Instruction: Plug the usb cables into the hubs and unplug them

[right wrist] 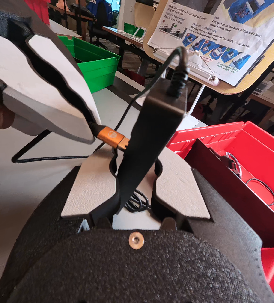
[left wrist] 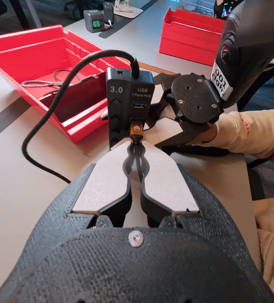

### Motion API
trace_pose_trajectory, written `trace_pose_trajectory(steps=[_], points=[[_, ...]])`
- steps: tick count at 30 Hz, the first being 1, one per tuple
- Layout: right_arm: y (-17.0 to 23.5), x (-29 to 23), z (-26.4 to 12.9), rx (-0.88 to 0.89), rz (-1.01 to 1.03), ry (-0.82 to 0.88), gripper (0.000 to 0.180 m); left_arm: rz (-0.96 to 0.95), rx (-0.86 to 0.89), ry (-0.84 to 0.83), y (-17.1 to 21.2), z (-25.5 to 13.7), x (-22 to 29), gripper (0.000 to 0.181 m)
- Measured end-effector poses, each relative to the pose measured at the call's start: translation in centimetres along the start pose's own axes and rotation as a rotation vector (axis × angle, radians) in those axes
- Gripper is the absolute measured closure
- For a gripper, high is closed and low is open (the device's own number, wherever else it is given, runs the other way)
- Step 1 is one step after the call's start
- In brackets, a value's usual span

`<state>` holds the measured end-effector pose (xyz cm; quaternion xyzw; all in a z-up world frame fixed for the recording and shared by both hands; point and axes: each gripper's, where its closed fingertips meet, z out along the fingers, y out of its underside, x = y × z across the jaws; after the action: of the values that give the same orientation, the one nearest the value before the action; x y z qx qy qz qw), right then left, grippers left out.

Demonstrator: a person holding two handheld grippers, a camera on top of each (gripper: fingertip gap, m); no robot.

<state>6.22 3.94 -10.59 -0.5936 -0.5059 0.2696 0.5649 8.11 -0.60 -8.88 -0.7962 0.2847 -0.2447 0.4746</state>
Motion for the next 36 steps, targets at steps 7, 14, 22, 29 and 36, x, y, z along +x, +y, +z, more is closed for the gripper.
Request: trace_pose_trajectory(steps=[7, 14, 22, 29, 36], points=[[-1.5, -1.8, -0.5, 0.159, 0.208, -0.29, 0.121, -0.006, 0.026, 0.012, -0.7, -1.3, -1.0, 0.174], [-4.5, -3.5, -4.8, 0.411, 0.313, -0.72, 0.122, 0.13, 0.069, 0.237, -2.2, -3.9, 2.3, 0.174], [-4.8, -6.4, -5.9, 0.365, 0.215, -0.821, 0.117, 0.148, 0.071, 0.387, -2.2, -4.7, 4.4, 0.174], [-3.4, -6.7, -3.9, 0.273, 0.122, -0.665, 0.121, 0.104, -0.022, 0.393, -0.8, -4.4, 4.2, 0.174], [-3.9, -6.7, -3.3, 0.276, 0.031, -0.523, 0.122, 0.212, -0.15, 0.26, -0.2, -5.3, 4.1, 0.176]])
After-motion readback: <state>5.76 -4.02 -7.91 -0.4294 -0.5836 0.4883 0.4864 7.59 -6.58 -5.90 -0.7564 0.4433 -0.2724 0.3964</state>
